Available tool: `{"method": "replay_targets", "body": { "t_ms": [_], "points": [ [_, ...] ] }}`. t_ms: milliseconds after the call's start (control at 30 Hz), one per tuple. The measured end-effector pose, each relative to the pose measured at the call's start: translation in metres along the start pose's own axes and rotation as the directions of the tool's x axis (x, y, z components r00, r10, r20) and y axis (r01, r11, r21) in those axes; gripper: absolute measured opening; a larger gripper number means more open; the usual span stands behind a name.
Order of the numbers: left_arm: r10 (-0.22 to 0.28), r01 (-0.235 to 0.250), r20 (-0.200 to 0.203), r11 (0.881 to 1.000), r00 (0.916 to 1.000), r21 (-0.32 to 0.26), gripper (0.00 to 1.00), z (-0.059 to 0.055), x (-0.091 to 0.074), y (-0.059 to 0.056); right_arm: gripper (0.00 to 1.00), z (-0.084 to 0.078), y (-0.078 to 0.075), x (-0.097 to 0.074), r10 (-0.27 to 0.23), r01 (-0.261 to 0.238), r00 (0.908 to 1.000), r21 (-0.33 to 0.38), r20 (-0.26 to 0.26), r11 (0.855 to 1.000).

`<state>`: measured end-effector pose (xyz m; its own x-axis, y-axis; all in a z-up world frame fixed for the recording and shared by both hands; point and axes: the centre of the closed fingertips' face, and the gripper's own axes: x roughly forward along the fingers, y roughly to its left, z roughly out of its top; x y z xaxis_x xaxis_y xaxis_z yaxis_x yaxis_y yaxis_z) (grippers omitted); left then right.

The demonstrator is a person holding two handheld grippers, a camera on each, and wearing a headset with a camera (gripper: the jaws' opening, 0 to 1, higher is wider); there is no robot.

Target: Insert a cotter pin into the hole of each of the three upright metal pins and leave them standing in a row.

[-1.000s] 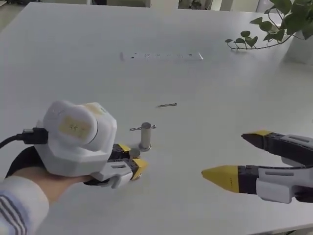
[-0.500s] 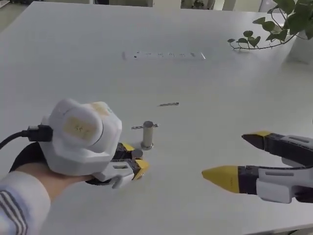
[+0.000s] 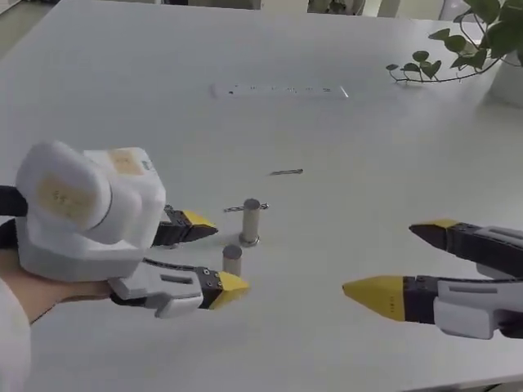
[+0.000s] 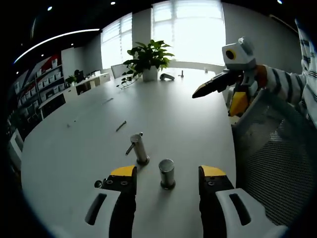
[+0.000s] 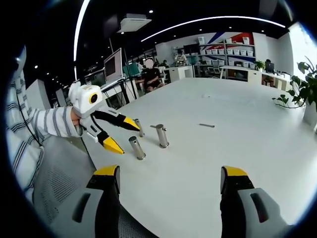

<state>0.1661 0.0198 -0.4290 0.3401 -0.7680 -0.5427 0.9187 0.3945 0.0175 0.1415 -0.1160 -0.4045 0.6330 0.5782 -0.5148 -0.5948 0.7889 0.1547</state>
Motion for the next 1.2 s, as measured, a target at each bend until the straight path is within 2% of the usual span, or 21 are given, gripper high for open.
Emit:
{"method": "replay_targets", "body": {
  "t_ms": [167, 233, 367, 433, 500, 667, 733, 767, 833, 967, 1100, 1200],
  "points": [
    [0.012, -0.011, -0.027, 1.0, 0.9996, 0.022, 0.58, -0.009, -0.014, 0.001, 0.81, -0.002, 0.0, 0.001, 0.005, -0.005, 0.9999, -0.003, -0.015, 1.0],
    [0.007, -0.006, -0.046, 1.0, 0.9989, 0.003, 0.64, -0.014, -0.019, 0.0, 0.81, -0.002, -0.001, 0.002, 0.006, -0.006, 0.9998, -0.007, -0.019, 1.0],
    [0.017, -0.019, -0.055, 0.999, 0.9983, -0.038, 0.78, -0.019, -0.028, 0.001, 0.81, -0.004, -0.003, 0.002, 0.009, -0.009, 0.9992, -0.018, -0.038, 1.0],
    [0.04, -0.042, -0.051, 0.998, 0.9979, -0.04, 0.85, -0.02, -0.032, 0.004, 0.81, -0.004, -0.006, 0.003, 0.008, -0.009, 0.9987, -0.027, -0.05, 1.0],
    [0.035, -0.038, -0.054, 0.998, 0.9979, -0.047, 0.87, -0.022, -0.035, 0.002, 0.81, -0.002, -0.009, 0.003, 0.007, -0.009, 0.9982, -0.037, -0.059, 0.999],
    [0.058, -0.061, -0.025, 0.99, 0.998, -0.13, 0.91, -0.027, -0.041, 0.004, 0.81, 0.006, -0.018, 0.005, 0.008, -0.015, 0.9963, -0.088, -0.086, 0.996],
    [0.065, -0.063, 0.005, 0.983, 0.9979, -0.17, 0.94, -0.026, -0.043, 0.004, 0.81, 0.01, -0.021, 0.007, 0.012, -0.024, 0.9945, -0.116, -0.104, 0.993],
    [0.065, -0.061, 0.01, 0.98, 0.9979, -0.191, 0.95, -0.026, -0.045, 0.003, 0.81, 0.011, -0.025, 0.009, 0.012, -0.029, 0.9927, -0.139, -0.12, 0.99],
    [0.067, -0.063, 0.014, 0.98, 0.9977, -0.19, 0.97, -0.027, -0.048, 0.002, 0.82, 0.014, -0.031, 0.012, 0.007, -0.034, 0.9893, -0.185, -0.146, 0.982],
    [0.075, -0.068, 0.025, 0.972, 0.9969, -0.224, 0.99, -0.027, -0.052, 0.003, 0.81, 0.019, -0.042, 0.02, 0.007, -0.051, 0.9817, -0.229, -0.19, 0.972],
    [0.097, -0.073, 0.076, 0.96, 0.9924, -0.269, 0.99, -0.022, -0.057, 0.006, 0.8, 0.023, -0.051, 0.027, 0.012, -0.087, 0.9697, -0.296, -0.244, 0.951],
    [0.117, -0.089, 0.098, 0.962, 0.9882, -0.257, 0.99, -0.019, -0.06, 0.008, 0.77, 0.028, -0.055, 0.036, 0.021, -0.121, 0.9594, -0.343, -0.281, 0.932]
  ]
}}
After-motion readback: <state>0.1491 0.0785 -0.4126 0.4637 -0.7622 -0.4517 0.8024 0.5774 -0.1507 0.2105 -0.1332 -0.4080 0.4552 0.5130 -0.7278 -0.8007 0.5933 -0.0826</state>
